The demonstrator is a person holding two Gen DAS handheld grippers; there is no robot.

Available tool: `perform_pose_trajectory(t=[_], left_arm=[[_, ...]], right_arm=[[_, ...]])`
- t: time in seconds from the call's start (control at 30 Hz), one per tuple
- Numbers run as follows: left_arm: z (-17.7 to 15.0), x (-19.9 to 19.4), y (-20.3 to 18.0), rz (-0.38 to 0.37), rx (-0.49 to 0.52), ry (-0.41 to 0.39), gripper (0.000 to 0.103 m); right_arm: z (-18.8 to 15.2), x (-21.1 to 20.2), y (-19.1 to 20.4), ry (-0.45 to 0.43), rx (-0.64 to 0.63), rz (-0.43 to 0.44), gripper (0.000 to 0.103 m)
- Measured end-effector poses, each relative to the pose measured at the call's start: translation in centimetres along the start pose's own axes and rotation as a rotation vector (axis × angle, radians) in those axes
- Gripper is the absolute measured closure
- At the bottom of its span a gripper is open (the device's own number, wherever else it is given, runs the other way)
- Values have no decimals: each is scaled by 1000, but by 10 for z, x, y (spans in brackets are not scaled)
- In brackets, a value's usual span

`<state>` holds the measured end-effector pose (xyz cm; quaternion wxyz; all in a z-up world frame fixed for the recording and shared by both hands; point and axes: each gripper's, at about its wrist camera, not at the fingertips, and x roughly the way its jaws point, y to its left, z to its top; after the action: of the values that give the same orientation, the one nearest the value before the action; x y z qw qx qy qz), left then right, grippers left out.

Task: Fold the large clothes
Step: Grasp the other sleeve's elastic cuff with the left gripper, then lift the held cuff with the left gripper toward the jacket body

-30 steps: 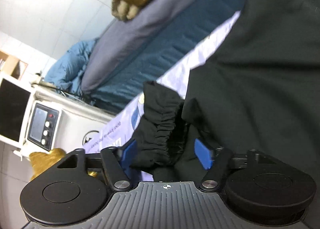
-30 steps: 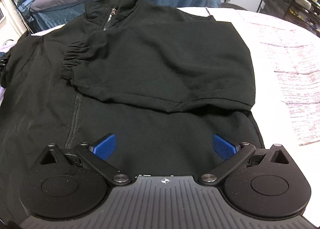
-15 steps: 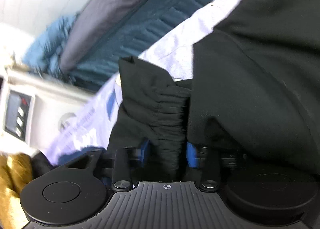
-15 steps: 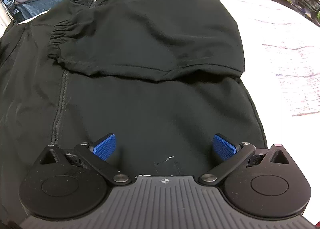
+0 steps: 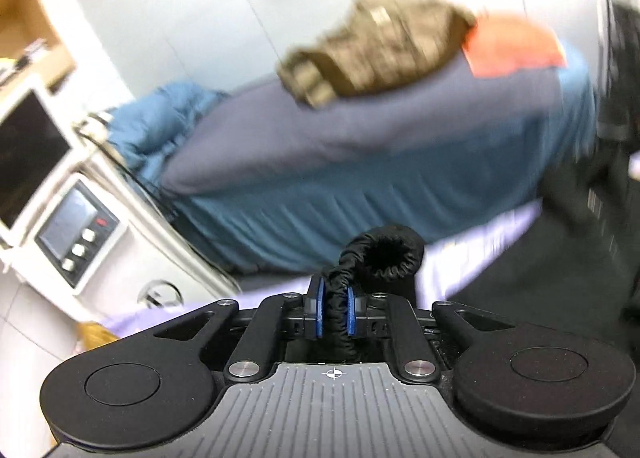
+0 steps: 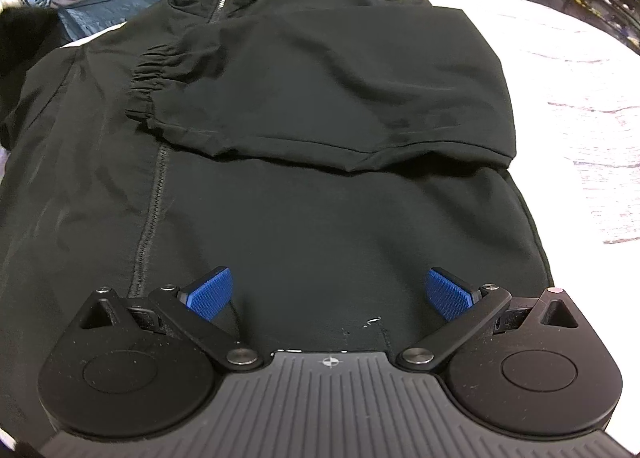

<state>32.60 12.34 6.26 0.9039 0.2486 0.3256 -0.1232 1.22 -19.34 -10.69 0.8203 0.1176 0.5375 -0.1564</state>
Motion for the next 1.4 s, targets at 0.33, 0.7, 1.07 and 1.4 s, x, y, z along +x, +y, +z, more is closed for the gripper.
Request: perform_pose_trajectory(t=[0.33,0.7,1.07,1.4], left_arm=[[-15,-99,132,196,-376,10,59],[-127,-153,165,302,-584,166,62],[-131,-145,143,178,-637,158,59],[-58,-87,-27,-315,-509,138,58]], right_arm=[[7,-4,-1,-32,20,53,1],[11,3,-12,-16,69,55,1],[10,6,-12,-11,57,84,1],[5,5,-22,2,107,90,1]])
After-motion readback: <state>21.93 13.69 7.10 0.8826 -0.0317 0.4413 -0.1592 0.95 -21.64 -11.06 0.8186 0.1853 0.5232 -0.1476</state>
